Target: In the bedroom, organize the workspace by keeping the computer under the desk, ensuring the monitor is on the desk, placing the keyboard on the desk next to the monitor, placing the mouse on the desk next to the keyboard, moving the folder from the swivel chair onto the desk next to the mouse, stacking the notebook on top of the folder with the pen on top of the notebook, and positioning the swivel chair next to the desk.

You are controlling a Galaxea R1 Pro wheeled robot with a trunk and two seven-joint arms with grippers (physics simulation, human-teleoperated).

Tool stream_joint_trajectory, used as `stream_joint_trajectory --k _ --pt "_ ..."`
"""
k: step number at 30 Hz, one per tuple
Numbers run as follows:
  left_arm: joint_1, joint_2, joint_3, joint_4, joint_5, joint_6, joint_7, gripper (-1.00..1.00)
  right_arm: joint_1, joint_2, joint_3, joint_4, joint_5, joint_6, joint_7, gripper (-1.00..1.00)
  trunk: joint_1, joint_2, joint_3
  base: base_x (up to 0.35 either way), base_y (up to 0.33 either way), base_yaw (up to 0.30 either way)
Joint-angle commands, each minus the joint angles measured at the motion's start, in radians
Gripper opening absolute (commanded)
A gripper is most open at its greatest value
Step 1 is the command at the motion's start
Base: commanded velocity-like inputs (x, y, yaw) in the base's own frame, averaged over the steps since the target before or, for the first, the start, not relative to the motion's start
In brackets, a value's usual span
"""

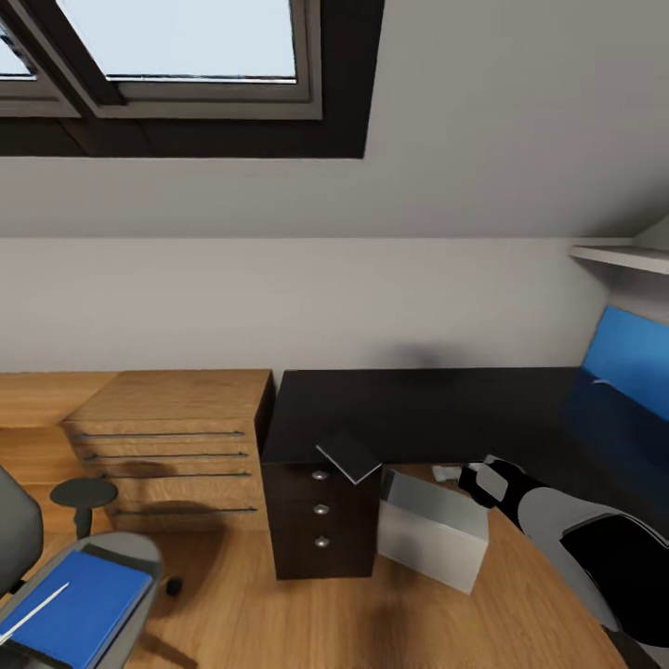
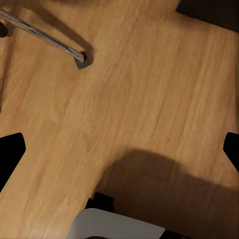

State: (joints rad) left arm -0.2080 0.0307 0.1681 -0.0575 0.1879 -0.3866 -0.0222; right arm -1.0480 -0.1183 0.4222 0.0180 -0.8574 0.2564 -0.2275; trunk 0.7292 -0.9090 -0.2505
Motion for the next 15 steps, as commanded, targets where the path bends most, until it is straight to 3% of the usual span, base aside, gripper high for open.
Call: stream_joint_trajectory --k 1,15 --pt "-0.001 0.000 0.004 0.001 0.002 -0.003 -0.002 1.00 -0.001 -0.003 0.008 0.000 -0.006 0.004 -0.002 -1.00 0.000 -0.001 -0.002 -0.012 0.010 -0.261" --pt "-0.001 -0.001 0.004 0.001 0.001 -0.003 -0.002 1.00 -0.001 -0.027 0.008 0.000 -0.007 0.004 -0.002 -1.00 0.000 -0.001 -0.003 -0.002 0.001 -0.261"
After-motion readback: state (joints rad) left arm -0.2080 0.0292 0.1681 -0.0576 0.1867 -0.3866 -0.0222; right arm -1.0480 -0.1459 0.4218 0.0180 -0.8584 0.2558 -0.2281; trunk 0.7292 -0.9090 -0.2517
